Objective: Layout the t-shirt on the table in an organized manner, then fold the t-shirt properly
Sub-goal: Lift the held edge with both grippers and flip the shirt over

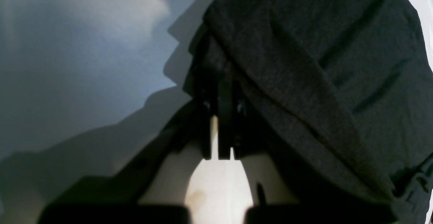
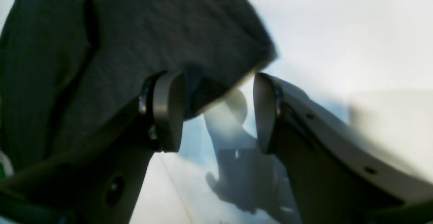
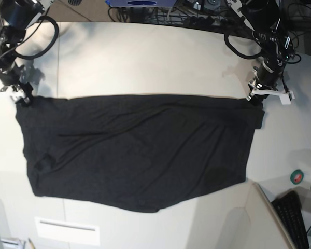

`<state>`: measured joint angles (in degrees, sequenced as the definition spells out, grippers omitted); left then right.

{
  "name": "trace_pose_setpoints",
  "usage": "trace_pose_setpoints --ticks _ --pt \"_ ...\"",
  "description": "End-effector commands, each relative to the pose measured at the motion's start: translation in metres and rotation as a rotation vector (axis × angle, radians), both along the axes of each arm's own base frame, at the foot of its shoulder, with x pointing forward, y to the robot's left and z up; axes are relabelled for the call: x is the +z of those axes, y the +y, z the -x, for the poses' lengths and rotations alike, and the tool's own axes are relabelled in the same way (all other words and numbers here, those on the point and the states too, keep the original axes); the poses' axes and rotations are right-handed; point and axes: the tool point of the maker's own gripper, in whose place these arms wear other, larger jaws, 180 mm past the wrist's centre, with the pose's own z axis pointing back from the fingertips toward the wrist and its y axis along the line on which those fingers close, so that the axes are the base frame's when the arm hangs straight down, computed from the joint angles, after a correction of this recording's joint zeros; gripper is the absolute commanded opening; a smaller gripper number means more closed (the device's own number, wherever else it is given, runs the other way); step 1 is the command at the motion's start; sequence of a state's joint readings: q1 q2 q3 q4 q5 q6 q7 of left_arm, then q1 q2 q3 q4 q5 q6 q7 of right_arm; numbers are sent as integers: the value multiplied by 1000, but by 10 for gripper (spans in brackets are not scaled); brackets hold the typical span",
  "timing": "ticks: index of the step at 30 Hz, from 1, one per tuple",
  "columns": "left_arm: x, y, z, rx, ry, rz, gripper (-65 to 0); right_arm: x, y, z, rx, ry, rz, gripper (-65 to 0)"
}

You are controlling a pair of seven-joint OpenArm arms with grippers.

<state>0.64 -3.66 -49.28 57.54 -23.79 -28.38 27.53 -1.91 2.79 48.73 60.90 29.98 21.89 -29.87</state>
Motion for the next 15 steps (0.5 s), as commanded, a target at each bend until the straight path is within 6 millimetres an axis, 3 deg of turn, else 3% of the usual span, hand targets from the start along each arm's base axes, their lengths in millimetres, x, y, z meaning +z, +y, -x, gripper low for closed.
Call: trace_pose_setpoints --ticks 1,6,7,10,12,15 --pt "-2 7 7 -1 35 -23 -650 -2 -2 -1 7 22 -2 -335" --pt "11 15 7 -7 18 -74 -650 -6 3 -7 7 22 -27 -369" --pt "13 16 7 -8 17 -79 -650 -5 4 -9 9 19 -27 -413" --pt "14 17 8 -11 18 -87 -650 1 -5 -14 18 11 -6 -650" --pt "11 15 10 -20 35 -79 -650 9 -13 -18 19 2 17 -650" --pt "17 20 10 -63 83 -84 -650 37 -20 -30 73 -19 70 -650"
